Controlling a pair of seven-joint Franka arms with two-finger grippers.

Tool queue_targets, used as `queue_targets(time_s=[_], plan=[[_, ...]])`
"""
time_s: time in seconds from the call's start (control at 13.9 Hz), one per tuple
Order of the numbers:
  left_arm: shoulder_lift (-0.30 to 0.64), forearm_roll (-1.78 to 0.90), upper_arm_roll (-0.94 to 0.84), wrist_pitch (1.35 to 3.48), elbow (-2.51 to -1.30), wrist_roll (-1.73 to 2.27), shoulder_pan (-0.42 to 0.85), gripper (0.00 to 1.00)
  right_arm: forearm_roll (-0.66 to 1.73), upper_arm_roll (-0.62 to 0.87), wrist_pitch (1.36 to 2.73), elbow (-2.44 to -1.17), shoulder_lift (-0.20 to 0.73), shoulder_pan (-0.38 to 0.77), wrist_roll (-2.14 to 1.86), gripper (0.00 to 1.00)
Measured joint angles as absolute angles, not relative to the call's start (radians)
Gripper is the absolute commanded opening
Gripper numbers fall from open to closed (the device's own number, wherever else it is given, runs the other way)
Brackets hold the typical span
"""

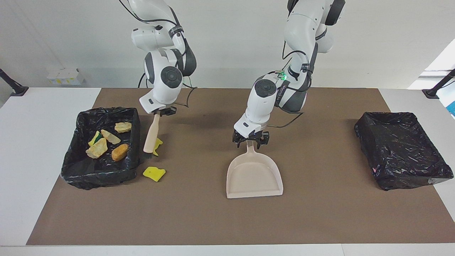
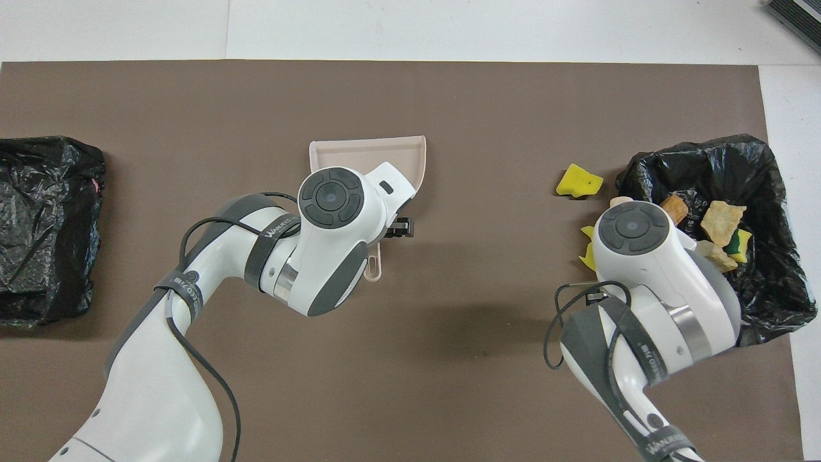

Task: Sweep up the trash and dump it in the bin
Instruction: 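Move the brush toward the sponge pieces with the right gripper, then sweep a sponge piece into the dustpan while the left gripper holds it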

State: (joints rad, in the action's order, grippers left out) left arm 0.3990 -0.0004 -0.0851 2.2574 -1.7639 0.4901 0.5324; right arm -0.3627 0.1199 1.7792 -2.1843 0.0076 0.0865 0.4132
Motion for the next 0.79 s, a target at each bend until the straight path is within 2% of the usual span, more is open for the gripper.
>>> queue_targets(time_s=[0.07, 0.14, 0.43, 0.57, 0.79], plan=[[0.399, 0.011, -0.085, 2.257, -1.764, 0.49, 0.532, 0.12, -0.367, 0.121, 1.802, -2.197, 0.009, 0.072, 0.381, 0.0], [0.399, 0.024, -0.084, 2.257, -1.762, 0.49, 0.532, 0.0, -0.368, 0.121, 1.836, -2.219, 0.012, 0.066, 0.331, 0.0], [0.395, 0.055, -0.074, 2.249, -1.749, 0.485, 0.53, 0.0, -0.351, 0.135, 1.878, -2.25, 0.028, 0.092, 0.201, 0.0], [0.388, 0.064, -0.068, 2.225, -1.742, 0.462, 0.53, 0.0, -0.296, 0.138, 1.869, -2.232, 0.028, 0.164, 0.175, 0.0], [0.35, 0.071, -0.058, 2.13, -1.734, 0.288, 0.522, 0.0, -0.264, 0.144, 1.741, -2.121, 0.05, 0.255, 0.176, 0.0]])
